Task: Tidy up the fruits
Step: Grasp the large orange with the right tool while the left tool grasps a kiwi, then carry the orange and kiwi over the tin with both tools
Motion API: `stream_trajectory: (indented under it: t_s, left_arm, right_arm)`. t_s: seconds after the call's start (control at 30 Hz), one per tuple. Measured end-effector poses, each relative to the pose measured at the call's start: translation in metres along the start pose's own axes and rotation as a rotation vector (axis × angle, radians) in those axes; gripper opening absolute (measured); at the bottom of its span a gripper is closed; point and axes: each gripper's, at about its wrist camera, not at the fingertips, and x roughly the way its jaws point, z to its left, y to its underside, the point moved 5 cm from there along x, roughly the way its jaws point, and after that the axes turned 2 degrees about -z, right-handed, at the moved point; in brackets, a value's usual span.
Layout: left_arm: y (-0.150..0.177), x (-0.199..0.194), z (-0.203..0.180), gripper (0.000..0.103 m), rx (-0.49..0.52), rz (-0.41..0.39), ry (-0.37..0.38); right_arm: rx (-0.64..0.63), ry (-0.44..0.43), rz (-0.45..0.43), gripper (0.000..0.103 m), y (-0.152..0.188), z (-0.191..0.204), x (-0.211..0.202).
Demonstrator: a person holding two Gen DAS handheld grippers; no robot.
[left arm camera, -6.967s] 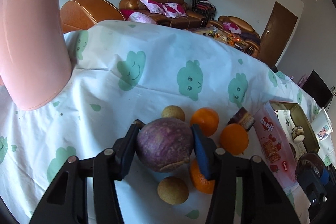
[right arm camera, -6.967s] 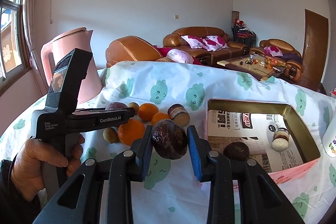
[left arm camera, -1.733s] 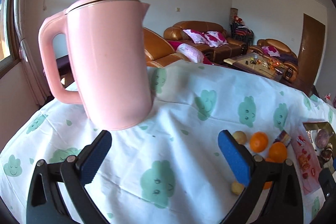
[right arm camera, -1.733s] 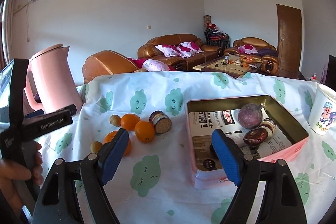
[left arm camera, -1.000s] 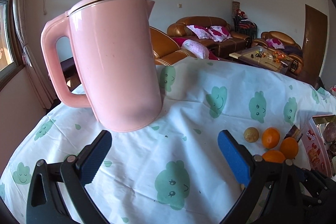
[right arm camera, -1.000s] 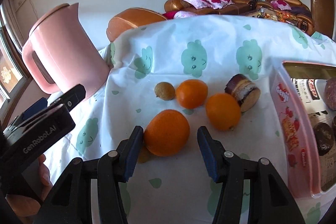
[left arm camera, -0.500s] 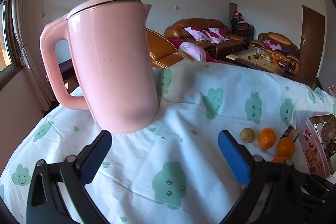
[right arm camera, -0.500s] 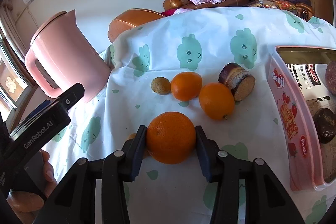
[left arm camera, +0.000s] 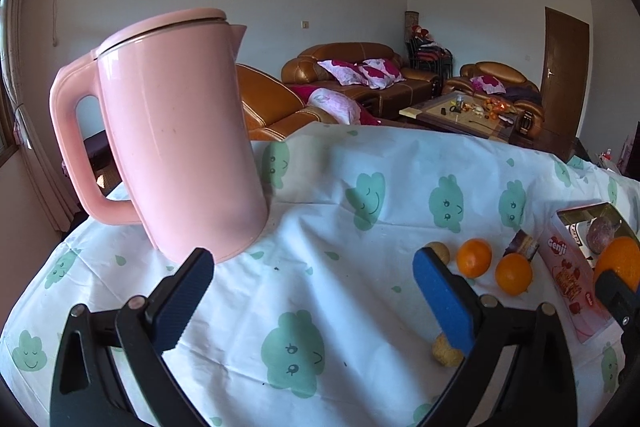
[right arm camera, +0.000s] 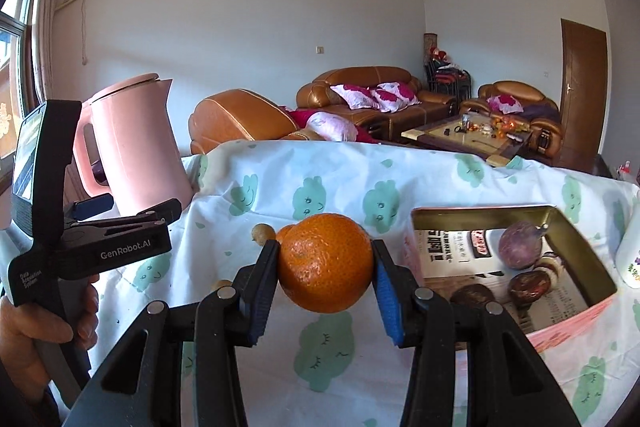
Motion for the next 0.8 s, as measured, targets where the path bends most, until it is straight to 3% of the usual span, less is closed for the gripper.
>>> stream_trajectory:
  t_s: [0.13,0.27,0.37,0.5,0.67,0.8]
  left_arm:
    - [0.01,0.005,-0.023,0.081,0.005,0.074,0.168]
    - [0.027,0.008,-0.061,0.065,0.098,0.159,0.277]
    - [0.039,0.009,-0.081,0.055,0.176,0.19,0.279]
    - [0.055,0.027,-0.089,0.038,0.203,0.299,0.278]
    - [0.053,0.028,-0.081,0.029,0.151,0.303,0.301]
    - [0.051,0.025,-0.075,0.029,0.126,0.279,0.315]
  right_arm:
    - [-0.012,0.025,-0.009,0.047,0.0,-0.014,-0.005]
    - [0.014,0.015,-0.004,0.047,-0.002,-0.024,-0.003]
    - [0.031,0.01,-0.011,0.047,-0.004,-0.031,-0.007]
    - [0.04,0.003,-0.018,0.047,-0.006,-0.034,-0.01]
    - [0.058,0.0,0.004,0.047,-0.004,-0.038,-0.006]
    - [0.085,-0.015,0.03,0.047,0.001,-0.041,-0.001]
